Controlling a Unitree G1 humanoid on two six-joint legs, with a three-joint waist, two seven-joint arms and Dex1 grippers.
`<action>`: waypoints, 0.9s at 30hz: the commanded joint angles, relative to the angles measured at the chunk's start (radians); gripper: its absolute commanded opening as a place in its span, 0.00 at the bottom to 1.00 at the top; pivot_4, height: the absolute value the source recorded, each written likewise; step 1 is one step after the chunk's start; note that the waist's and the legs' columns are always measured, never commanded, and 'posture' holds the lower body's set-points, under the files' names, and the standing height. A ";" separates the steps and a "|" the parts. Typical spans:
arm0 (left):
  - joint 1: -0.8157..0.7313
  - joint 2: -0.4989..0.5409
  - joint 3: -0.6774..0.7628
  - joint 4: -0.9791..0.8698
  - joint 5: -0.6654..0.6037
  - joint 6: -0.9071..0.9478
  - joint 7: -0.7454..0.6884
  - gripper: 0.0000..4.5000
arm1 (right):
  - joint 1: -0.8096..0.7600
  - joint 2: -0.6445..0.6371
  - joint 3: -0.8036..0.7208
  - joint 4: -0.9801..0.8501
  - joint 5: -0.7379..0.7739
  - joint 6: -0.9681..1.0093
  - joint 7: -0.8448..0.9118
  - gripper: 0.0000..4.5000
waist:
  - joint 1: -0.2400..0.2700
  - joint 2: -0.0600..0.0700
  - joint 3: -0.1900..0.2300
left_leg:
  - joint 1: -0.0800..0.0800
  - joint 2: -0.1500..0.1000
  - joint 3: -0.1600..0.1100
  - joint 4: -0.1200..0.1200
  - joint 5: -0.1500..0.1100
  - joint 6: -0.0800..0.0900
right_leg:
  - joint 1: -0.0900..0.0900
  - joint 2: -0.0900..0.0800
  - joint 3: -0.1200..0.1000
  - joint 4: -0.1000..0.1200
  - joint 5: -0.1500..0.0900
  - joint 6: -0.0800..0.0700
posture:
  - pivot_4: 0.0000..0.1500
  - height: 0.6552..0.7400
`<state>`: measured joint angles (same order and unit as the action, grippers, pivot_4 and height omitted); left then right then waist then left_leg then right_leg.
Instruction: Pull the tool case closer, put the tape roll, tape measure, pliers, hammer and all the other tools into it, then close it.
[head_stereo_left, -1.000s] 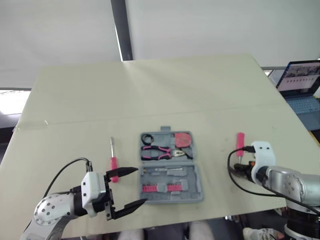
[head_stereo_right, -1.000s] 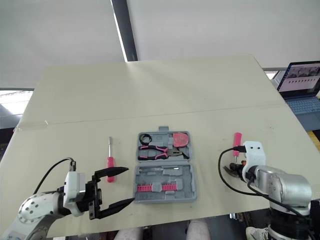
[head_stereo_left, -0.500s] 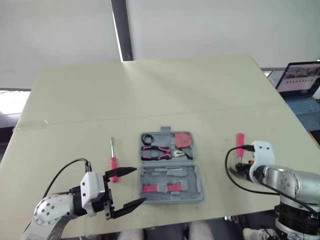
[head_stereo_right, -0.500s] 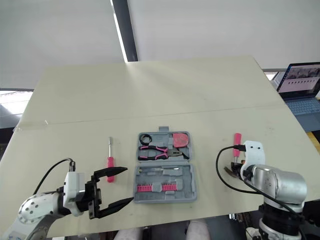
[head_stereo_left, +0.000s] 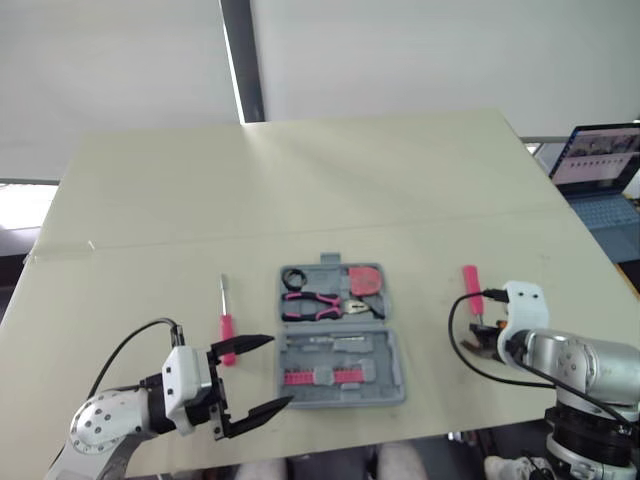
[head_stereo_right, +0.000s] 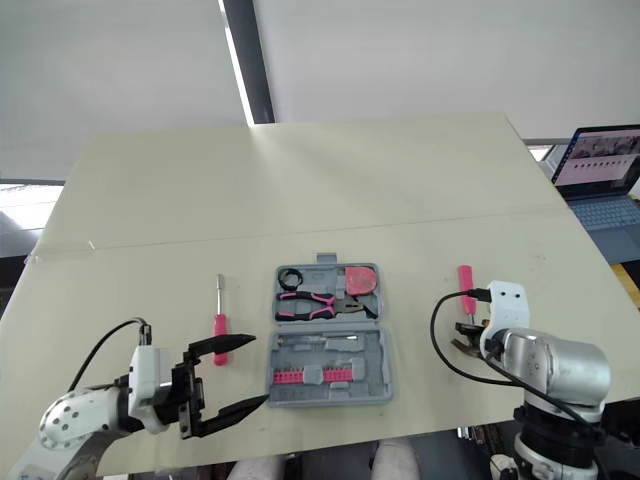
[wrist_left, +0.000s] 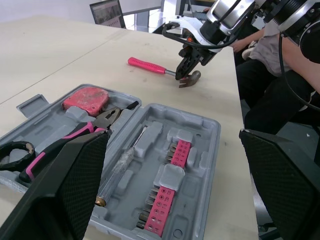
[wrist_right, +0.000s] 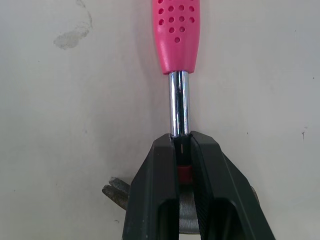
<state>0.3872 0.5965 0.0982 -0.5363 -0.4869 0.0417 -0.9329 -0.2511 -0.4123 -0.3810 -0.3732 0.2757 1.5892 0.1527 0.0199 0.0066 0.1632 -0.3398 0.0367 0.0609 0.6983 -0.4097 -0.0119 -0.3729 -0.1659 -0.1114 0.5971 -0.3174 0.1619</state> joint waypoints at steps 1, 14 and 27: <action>0.032 0.003 0.042 -0.007 -0.031 -0.020 -0.014 1.00 | 0.013 -0.135 0.074 -0.013 0.055 0.007 0.102 0.01 | 0.000 0.001 0.001 | 0.000 0.000 0.000 0.000 0.000 0.000 | 0.000 0.000 0.000 0.000 0.000 0.000 | 1.00 0.97; 0.094 0.009 0.154 -0.003 -0.055 -0.023 -0.041 1.00 | -0.261 -0.649 0.542 -0.138 0.301 -0.133 0.576 0.01 | -0.023 0.007 0.006 | -0.003 0.000 0.001 -0.002 0.000 0.000 | -0.003 0.000 0.000 -0.003 0.000 0.000 | 1.00 0.97; 0.256 -0.008 0.241 -0.071 -0.049 -0.035 -0.015 1.00 | -0.700 -0.539 0.965 -0.306 0.379 -0.094 0.712 0.01 | -0.022 0.005 0.007 | -0.008 0.001 -0.001 0.001 0.000 0.000 | -0.006 0.000 -0.002 -0.003 0.001 0.002 | 1.00 0.97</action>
<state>0.6197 0.5917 0.3171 -0.5700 -0.5244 0.0189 -0.9522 -0.9172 -0.9445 0.5499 -0.6430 0.6604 1.5088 0.8462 -0.0019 0.0118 0.1706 -0.3496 0.0374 0.0583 0.7002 -0.4099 -0.0116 -0.3797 -0.1659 -0.1141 0.5933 -0.3163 0.1636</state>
